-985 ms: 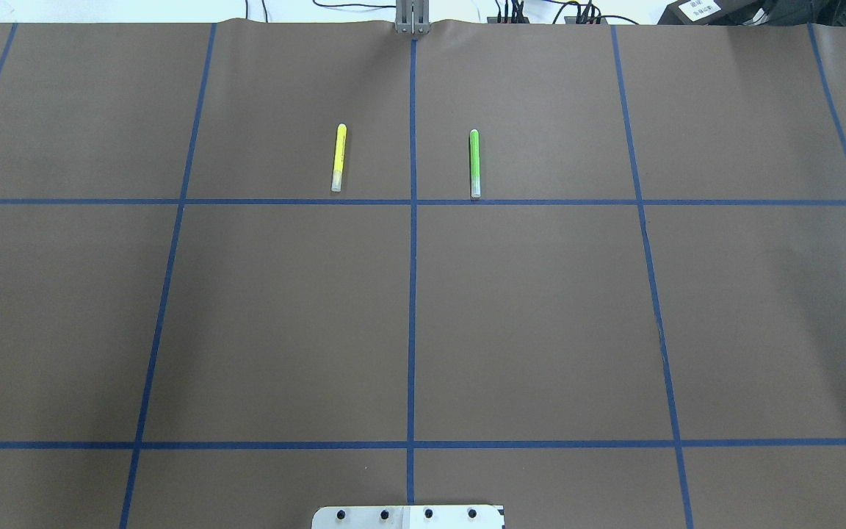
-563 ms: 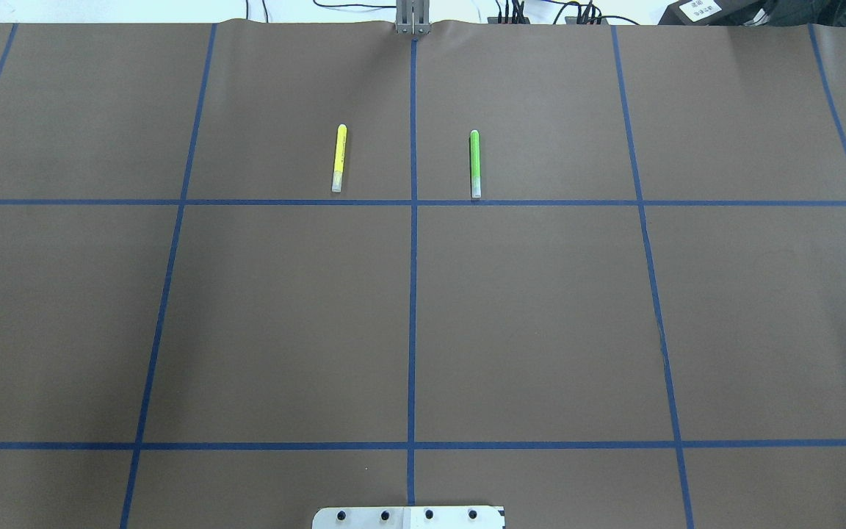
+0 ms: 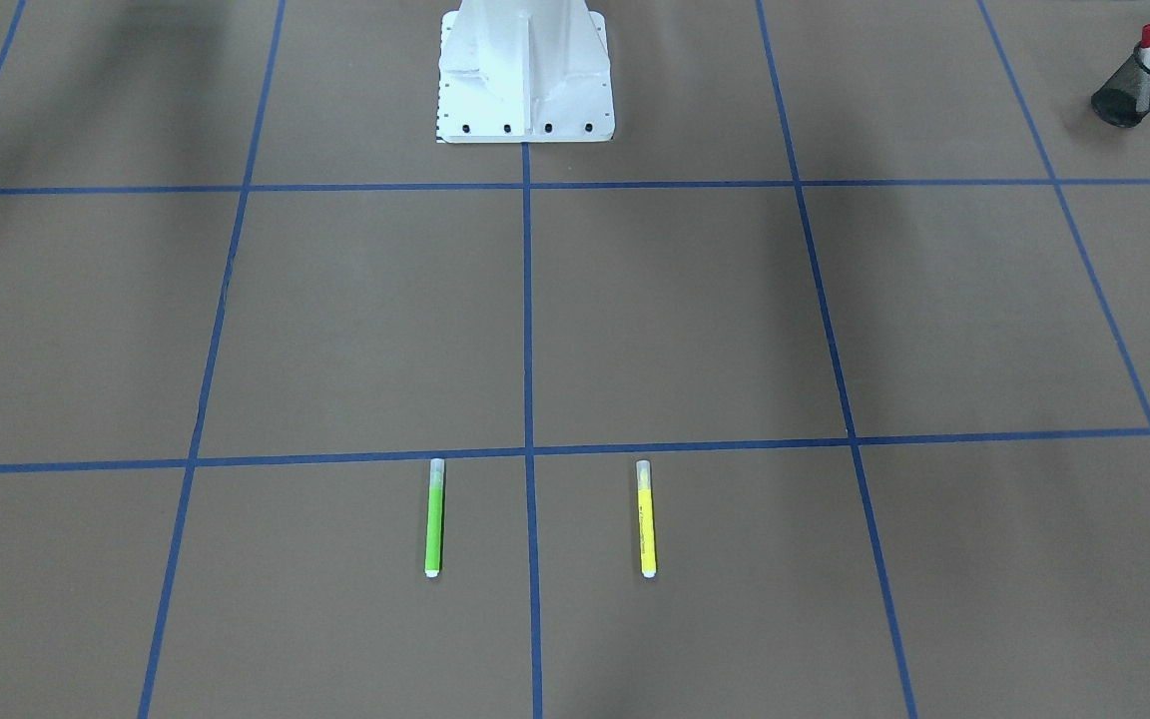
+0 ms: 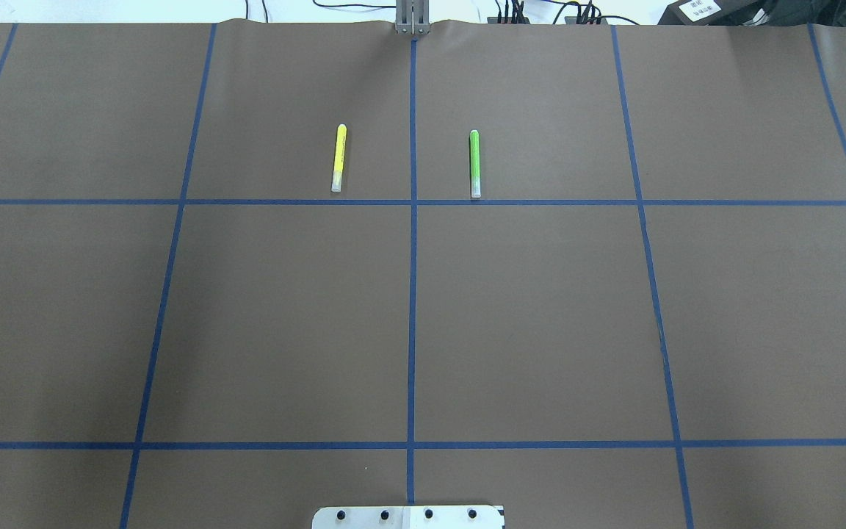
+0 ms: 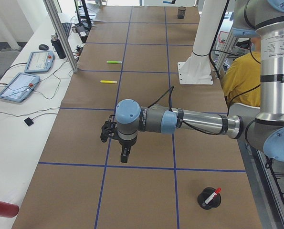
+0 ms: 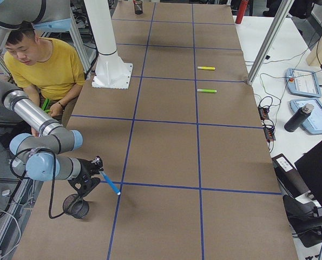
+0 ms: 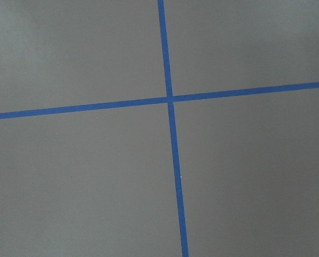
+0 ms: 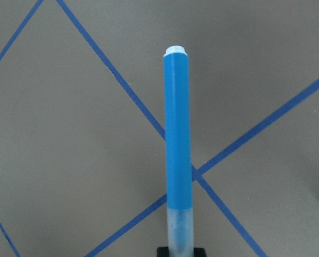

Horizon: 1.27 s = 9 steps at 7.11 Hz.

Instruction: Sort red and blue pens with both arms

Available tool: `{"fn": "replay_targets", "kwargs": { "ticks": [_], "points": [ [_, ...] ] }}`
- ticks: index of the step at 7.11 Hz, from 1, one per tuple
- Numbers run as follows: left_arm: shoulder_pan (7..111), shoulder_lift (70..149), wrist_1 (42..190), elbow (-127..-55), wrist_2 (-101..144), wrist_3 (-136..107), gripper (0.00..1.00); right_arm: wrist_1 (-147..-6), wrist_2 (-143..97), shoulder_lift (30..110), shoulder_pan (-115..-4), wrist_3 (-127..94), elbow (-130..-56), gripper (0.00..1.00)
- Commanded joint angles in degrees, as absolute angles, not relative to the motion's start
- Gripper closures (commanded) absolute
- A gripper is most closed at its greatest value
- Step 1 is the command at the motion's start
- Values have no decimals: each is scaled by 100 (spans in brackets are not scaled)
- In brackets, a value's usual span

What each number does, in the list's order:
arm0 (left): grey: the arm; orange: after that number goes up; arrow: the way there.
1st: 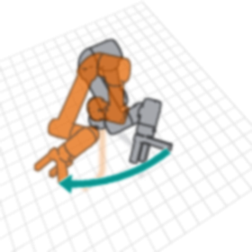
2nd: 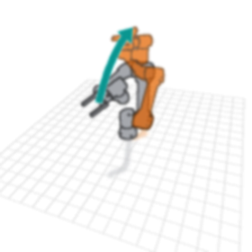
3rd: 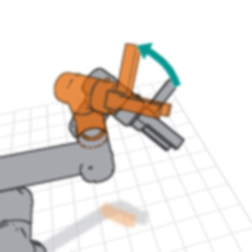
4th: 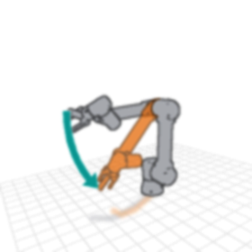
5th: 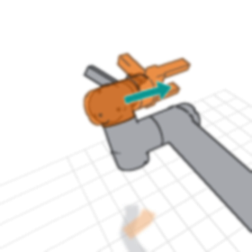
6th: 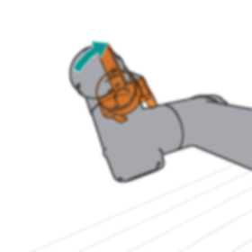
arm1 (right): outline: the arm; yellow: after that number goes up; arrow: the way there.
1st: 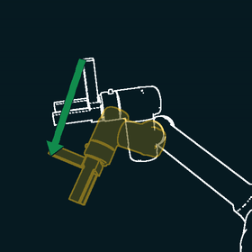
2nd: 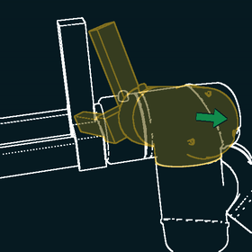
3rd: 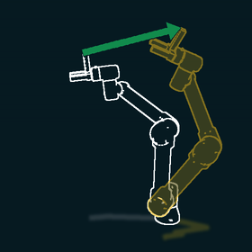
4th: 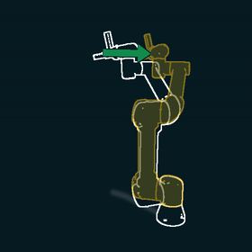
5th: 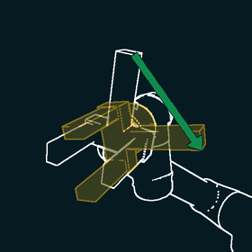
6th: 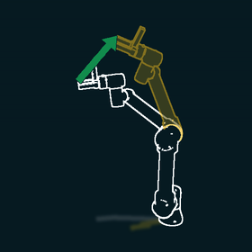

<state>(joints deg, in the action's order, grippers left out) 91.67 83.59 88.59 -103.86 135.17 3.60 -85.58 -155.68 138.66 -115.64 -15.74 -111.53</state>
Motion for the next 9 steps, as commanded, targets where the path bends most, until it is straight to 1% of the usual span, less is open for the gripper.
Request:
{"fn": "replay_targets", "kwargs": {
  "ticks": [1,3,6,8,9],
  "points": [
    [9150,8358,8868,-10380,13518,360,0,-9257,-15993,14238,-11960,-1617,-11092,100],
    [9106,8358,8868,-10380,13518,360,0,-9805,-16005,14195,-12102,-1626,-11179,100],
    [9070,8350,8868,-10380,13518,360,0,-9870,-14743,14177,-12120,-1381,-11670,100],
    [9070,8350,8877,-10380,13518,360,0,-9905,-14047,14107,-12129,-609,-11698,100],
    [9070,8341,8947,-10371,13518,360,0,-10480,-14010,14037,-12146,-424,-11707,100]
  ]
}}
